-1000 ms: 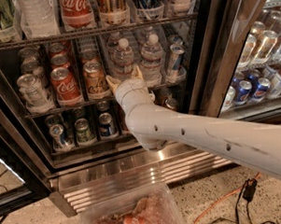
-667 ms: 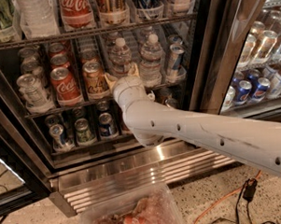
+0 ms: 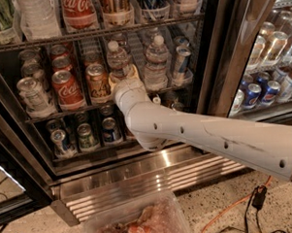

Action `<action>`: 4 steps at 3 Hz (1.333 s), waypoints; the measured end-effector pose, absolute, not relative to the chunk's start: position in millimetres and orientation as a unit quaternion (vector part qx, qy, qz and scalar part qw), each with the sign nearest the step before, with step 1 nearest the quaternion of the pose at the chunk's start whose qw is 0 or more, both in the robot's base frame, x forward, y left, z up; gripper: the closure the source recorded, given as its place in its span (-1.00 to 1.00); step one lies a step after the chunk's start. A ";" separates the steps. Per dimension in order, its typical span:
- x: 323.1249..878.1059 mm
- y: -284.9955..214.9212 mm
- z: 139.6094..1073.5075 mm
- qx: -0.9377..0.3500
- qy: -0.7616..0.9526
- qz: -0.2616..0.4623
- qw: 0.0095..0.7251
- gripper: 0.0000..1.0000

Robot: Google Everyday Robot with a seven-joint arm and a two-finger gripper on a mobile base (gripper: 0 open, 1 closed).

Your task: Pick water bottle from middle shelf of fridge

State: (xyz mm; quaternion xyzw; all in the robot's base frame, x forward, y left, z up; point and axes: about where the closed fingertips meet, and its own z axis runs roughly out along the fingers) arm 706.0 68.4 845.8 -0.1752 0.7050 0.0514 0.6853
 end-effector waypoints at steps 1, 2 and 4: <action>705.9 68.2 849.4 -0.175 0.705 0.052 0.685 1.00; 701.6 70.7 850.2 -0.178 0.703 0.058 0.686 1.00; 695.2 72.4 866.1 -0.185 0.684 0.061 0.703 1.00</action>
Offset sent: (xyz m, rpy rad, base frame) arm -0.0543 0.0323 0.0631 0.0537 -0.1727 0.1600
